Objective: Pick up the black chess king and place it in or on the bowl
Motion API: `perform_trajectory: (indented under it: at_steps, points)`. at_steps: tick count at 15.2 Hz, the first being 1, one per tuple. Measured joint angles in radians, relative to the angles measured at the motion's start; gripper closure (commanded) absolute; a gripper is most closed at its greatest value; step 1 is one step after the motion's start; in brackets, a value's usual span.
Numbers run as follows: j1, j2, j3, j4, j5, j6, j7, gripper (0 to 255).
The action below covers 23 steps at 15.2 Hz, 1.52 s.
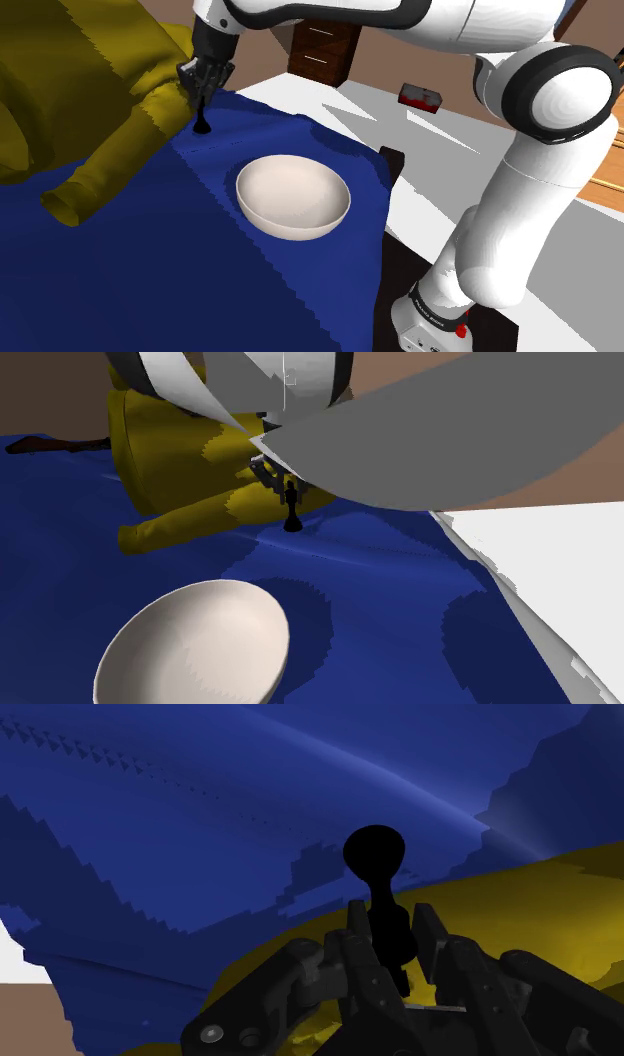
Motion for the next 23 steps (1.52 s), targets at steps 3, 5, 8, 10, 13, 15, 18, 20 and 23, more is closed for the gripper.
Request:
perform_trajectory:
  at_steps: [3, 5, 8, 10, 13, 15, 18, 20, 23]
  points:
    - [0.002, 0.008, 0.001, 0.048, -0.002, -0.04, 0.001, 255]
    - [0.003, 0.009, 0.002, 0.075, -0.002, -0.067, 0.001, 255]
    - [0.007, 0.026, 0.003, 0.141, -0.008, -0.116, 0.003, 255]
    - [0.009, 0.033, 0.004, 0.177, -0.009, -0.145, 0.003, 255]
    - [0.012, 0.052, 0.004, 0.242, -0.015, -0.192, 0.003, 255]
    - [0.015, 0.064, 0.005, 0.288, -0.018, -0.226, 0.004, 255]
    - [0.021, 0.085, 0.007, 0.359, -0.025, -0.277, 0.006, 255]
    - [0.021, 0.034, 0.011, 0.301, -0.015, -0.27, 0.015, 255]
    - [0.014, -0.092, 0.013, 0.155, 0.017, -0.245, 0.019, 255]
